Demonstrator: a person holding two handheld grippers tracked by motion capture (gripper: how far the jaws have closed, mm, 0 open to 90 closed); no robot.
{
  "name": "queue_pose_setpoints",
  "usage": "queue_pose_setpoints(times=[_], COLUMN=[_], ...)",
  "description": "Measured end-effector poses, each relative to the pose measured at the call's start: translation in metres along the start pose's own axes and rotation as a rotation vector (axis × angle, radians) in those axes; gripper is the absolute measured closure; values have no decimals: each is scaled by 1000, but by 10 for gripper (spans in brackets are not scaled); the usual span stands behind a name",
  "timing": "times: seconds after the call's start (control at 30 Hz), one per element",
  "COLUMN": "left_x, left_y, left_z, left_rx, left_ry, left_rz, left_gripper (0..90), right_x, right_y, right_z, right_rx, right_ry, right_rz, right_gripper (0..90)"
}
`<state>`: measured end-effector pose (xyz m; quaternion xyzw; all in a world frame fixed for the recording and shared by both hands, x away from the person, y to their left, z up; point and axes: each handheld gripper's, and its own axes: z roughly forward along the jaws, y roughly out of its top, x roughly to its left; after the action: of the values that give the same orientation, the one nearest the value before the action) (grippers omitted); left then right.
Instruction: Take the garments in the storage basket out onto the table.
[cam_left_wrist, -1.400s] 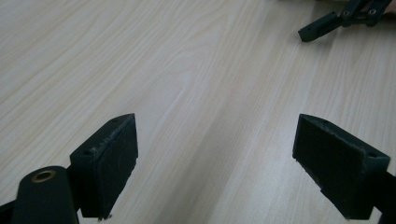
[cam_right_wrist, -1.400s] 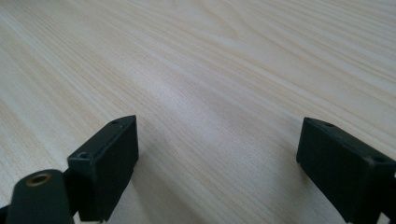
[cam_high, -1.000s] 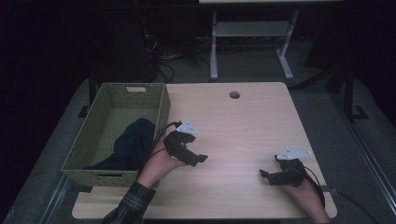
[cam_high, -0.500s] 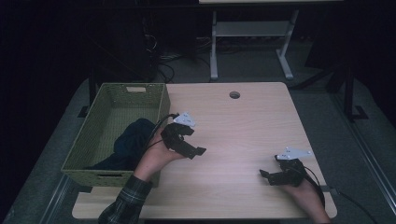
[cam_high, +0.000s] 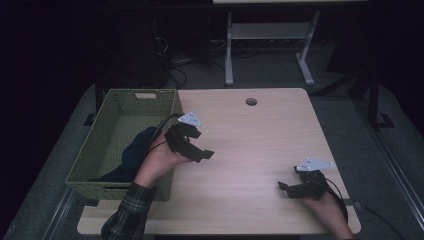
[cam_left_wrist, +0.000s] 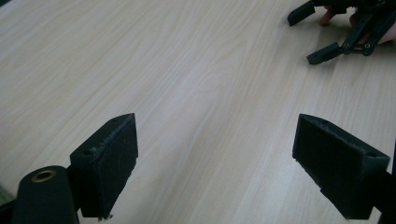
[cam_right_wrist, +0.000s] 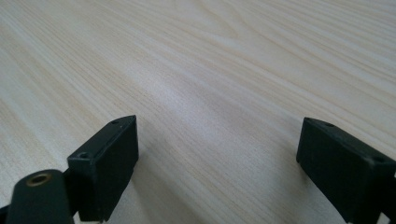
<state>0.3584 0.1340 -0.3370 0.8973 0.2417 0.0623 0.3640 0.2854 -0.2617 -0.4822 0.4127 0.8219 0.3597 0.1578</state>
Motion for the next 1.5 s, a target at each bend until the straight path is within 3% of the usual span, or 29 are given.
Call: queue_pose_setpoints(times=[0.27, 0.57, 0.7, 0.97, 1.5], left_x=[9, 17, 18, 25, 33], left_y=[-6, -12, -14, -21, -33], left_z=[-17, -35, -40, -53, -77], left_rx=[0, 3, -2, 8, 7], left_ry=[30, 93, 94, 141, 196], left_rz=[-19, -27, -41, -59, -88], left_gripper=[141, 142, 142, 142, 142], right_x=[0, 0, 0, 0, 0], right_y=[0, 0, 0, 0, 0], right_z=[0, 0, 0, 0, 0], right_rx=[0, -2, -2, -1, -2], right_ry=[0, -1, -1, -1, -1], right_rz=[0, -3, -4, -3, -3], right_gripper=[125, 125, 125, 125, 125])
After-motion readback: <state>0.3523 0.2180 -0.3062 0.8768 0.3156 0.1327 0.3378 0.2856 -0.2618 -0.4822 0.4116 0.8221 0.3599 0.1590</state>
